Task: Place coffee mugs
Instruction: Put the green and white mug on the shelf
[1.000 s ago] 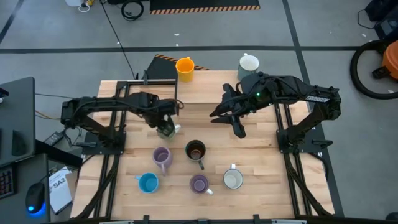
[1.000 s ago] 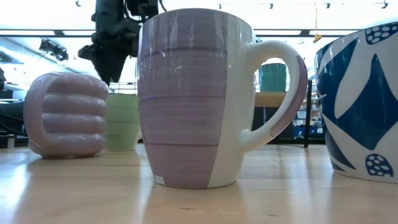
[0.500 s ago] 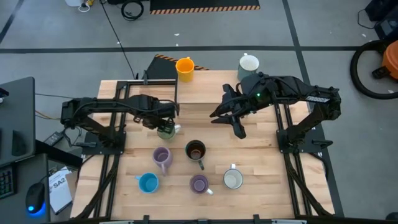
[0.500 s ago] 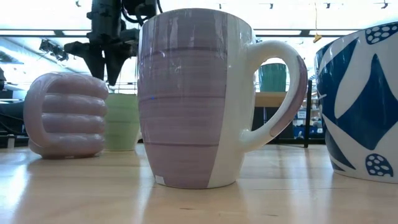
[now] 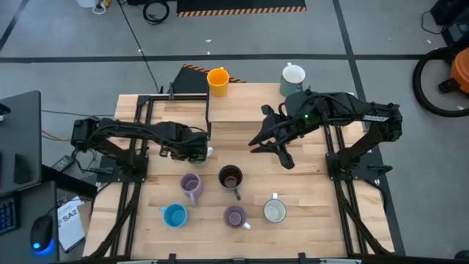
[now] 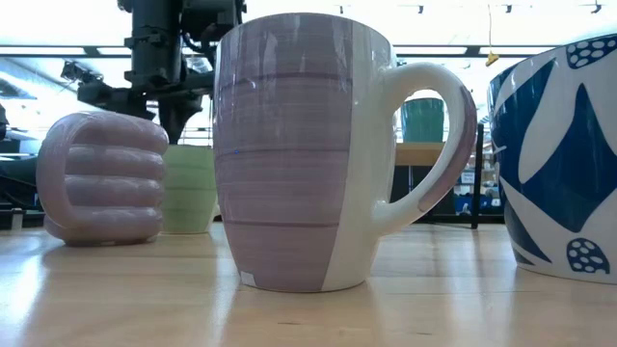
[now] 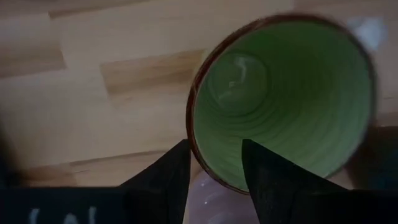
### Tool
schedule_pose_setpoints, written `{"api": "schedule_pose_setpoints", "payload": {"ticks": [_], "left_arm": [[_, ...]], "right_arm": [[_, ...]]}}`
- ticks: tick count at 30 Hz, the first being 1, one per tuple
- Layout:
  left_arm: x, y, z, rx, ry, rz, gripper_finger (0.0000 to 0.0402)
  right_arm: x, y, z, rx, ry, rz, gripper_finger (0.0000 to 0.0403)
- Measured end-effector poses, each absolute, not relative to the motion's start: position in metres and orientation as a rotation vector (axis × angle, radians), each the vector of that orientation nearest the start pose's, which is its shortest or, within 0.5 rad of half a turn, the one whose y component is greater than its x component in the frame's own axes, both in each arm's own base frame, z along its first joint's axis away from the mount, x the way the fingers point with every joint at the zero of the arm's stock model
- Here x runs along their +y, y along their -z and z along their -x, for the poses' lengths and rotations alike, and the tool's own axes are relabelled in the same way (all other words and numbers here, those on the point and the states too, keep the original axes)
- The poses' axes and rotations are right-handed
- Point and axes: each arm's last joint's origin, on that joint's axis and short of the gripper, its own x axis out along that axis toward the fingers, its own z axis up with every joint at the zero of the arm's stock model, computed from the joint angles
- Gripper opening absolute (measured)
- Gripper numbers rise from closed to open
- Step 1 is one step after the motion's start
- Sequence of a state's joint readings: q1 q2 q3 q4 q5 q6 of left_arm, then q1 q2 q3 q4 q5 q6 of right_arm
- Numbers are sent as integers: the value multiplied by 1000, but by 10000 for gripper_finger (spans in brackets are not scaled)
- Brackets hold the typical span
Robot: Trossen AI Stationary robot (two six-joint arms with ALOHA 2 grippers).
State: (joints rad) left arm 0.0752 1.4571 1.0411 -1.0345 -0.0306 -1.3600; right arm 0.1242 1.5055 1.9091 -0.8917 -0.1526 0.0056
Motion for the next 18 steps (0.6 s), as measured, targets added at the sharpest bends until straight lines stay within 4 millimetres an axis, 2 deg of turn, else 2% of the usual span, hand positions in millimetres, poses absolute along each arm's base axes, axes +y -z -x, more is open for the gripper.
{"api": "schedule_pose_setpoints", "payload": {"ticks": [8, 15, 18], "left_arm": [[27, -216, -246, 1156, -1091, 1152, 94], [44, -215, -244, 1178, -1062, 1081, 28], [50, -215, -243, 1186, -1039, 1060, 21]], "right_arm": [[41, -473, -287, 492, -302, -22, 102], [41, -473, -286, 495, -298, -37, 102], [41, -473, -287, 495, -292, -35, 102]]}}
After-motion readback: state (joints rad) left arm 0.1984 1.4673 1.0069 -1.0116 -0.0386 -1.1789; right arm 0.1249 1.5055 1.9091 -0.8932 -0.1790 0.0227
